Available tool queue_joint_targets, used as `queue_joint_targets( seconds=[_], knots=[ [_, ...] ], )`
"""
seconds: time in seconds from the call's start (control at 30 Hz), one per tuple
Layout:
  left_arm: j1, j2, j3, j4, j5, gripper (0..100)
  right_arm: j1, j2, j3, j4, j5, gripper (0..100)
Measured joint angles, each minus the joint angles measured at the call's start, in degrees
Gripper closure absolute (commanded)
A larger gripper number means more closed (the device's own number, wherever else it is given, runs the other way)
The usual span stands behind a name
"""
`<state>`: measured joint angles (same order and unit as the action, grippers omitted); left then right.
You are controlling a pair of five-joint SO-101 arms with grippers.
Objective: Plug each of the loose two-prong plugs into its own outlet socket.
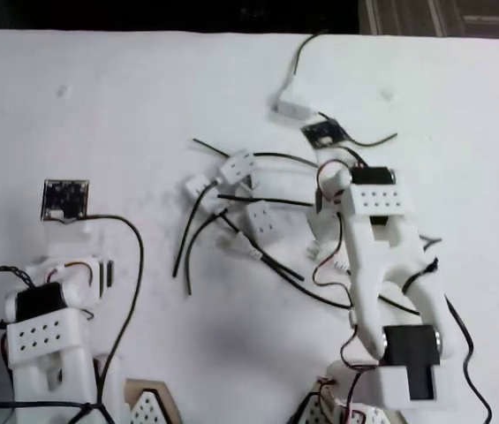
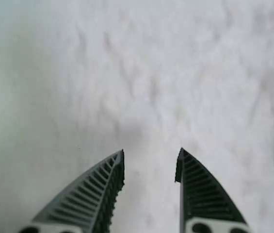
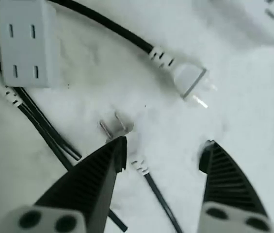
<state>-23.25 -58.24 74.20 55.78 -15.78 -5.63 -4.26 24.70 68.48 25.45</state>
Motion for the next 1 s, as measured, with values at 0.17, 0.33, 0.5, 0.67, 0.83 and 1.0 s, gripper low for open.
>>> queue_joint_targets(
  seconds=[0.17,0.33,0.5,0.67,0.83,1.0],
  knots=[
    [0.0,0.0,0.0,-0.79,0.0,82,0.09,9.49,-9.41,0.0,8.7,75.4],
    [0.0,0.0,0.0,-0.79,0.0,82,0.09,19.69,-16.44,0.0,14.15,75.4],
    [0.0,0.0,0.0,-0.79,0.0,82,0.09,27.25,-21.36,0.0,15.91,75.5],
    [0.0,0.0,0.0,-0.79,0.0,82,0.18,30.77,-23.12,0.0,15.91,89.6],
    [0.0,0.0,0.0,-0.79,0.0,82,0.53,30.77,-24.35,2.02,16.0,96.5],
    [0.0,0.0,0.09,-0.79,0.0,82,-1.58,27.69,-24.26,9.67,11.69,98.2]
  ],
)
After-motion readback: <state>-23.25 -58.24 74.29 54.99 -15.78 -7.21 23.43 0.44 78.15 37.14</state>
